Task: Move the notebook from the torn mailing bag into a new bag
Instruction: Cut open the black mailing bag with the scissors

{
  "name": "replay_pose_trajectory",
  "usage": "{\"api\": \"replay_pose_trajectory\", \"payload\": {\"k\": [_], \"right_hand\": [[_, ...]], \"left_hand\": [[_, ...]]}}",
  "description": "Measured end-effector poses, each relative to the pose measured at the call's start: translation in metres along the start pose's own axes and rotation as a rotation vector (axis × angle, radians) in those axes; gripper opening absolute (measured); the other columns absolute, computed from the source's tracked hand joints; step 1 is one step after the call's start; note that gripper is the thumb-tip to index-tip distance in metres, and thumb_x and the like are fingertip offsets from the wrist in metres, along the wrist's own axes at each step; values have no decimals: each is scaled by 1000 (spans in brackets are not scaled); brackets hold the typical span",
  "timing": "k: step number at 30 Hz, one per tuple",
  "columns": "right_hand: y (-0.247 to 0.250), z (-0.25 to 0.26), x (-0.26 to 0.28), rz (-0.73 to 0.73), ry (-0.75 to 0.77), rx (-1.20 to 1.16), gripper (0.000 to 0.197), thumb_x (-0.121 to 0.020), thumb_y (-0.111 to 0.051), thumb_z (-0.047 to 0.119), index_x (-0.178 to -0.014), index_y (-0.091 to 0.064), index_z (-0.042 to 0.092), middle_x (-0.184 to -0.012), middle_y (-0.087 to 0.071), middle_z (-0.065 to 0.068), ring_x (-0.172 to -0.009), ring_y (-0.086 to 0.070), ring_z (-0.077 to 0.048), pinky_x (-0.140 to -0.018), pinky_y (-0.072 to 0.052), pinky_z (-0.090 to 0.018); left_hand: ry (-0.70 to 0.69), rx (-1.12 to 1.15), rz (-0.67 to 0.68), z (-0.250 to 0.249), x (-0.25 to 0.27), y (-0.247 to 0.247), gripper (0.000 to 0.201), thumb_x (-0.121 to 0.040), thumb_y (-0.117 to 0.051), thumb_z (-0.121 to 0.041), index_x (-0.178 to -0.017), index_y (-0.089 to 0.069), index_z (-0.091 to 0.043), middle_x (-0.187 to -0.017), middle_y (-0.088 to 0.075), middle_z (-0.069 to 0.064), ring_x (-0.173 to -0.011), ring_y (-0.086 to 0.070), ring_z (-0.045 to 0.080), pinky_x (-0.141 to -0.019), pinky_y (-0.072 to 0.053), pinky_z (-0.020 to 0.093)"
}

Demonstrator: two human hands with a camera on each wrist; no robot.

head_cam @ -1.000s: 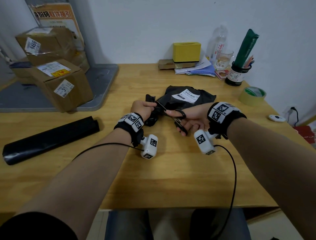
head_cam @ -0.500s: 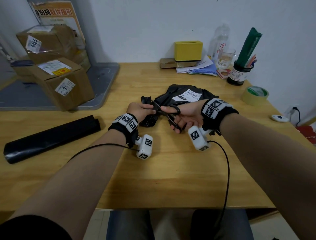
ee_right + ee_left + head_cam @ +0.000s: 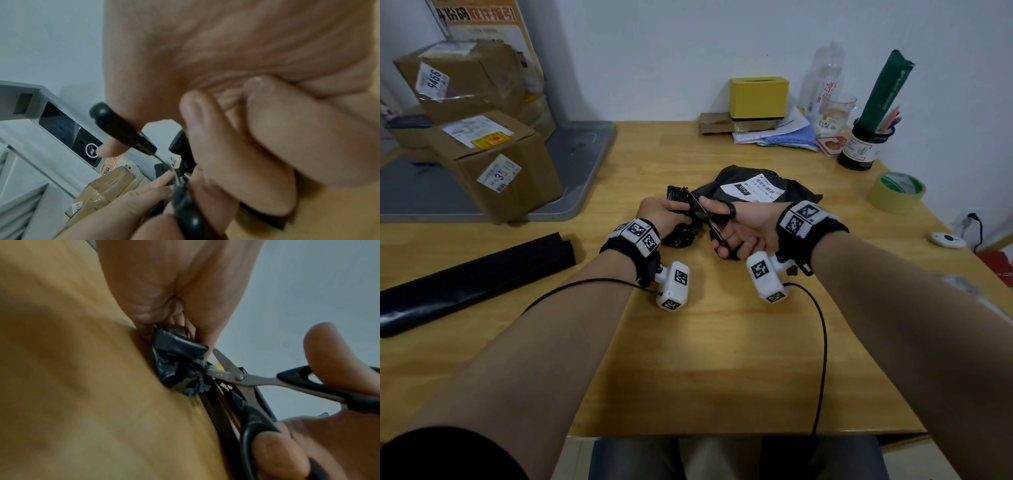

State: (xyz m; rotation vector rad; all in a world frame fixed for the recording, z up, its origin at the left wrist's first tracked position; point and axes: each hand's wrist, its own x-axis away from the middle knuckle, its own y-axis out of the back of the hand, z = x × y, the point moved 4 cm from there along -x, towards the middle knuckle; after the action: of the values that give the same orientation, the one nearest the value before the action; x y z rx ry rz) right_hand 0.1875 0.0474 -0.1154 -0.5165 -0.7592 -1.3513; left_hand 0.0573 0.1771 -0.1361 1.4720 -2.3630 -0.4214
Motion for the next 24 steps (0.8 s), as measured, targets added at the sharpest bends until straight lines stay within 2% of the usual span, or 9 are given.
{"api": "replay_pose_trajectory", "payload": {"k": [3,7,11,15,18,21,24], "right_hand": [[3,-1,-5,24,-4,-49,80,-65,-54,90,-84,-58,12,-71,-57,-2,-34,-29,-6,-33,-20,-12],[5,-3,-9,67,-6,-89,72,-76,-49,88,-78,-54,16,-66,-52,4,-33,-26,-4,-40,-10,-15],[8,-5,-11,37,6,-126,68,-75,-56,86,-75,-54,18,-62,-47,7,-33,-23,-4,-46,-7,-19],[9,-6,-12,3,19,-124,65,-75,-59,83,-75,-53,18,-60,-45,8,-33,-21,-4,-46,-7,-19],[7,-6,-14,3,6,-100,66,-74,-59,83,-76,-54,17,-61,-48,8,-32,-22,-4,-41,-8,-17],[4,-1,-16,30,-9,-67,73,-74,-55,86,-78,-57,13,-67,-55,2,-31,-25,-4,-34,-15,-13],[3,2,-17,35,-6,-106,70,-75,-57,84,-74,-56,14,-64,-54,3,-30,-25,-4,-35,-13,-13]], "left_hand": [[25,-3,2,-2,-7,1,32,-76,-83,-8,-106,-77,-16,-113,-71,5,-98,-62,14,-90,-49,23],[66,-7,29,1,-15,3,31,-74,-84,-7,-103,-78,-16,-117,-71,9,-105,-65,19,-98,-51,28],[88,-24,35,2,-18,4,27,-74,-84,-9,-99,-78,-19,-117,-70,9,-106,-63,18,-98,-50,27],[90,-41,26,2,-18,3,25,-74,-84,-10,-96,-78,-20,-118,-70,10,-101,-62,17,-93,-49,25],[82,-59,14,3,-17,2,24,-76,-84,-11,-98,-78,-18,-118,-70,10,-105,-63,18,-91,-48,23],[74,-64,15,3,-15,3,22,-75,-84,-12,-95,-78,-20,-117,-71,9,-98,-63,16,-90,-49,23],[78,-65,20,4,-14,4,22,-75,-84,-12,-94,-77,-22,-110,-70,5,-95,-61,14,-89,-49,23]]}}
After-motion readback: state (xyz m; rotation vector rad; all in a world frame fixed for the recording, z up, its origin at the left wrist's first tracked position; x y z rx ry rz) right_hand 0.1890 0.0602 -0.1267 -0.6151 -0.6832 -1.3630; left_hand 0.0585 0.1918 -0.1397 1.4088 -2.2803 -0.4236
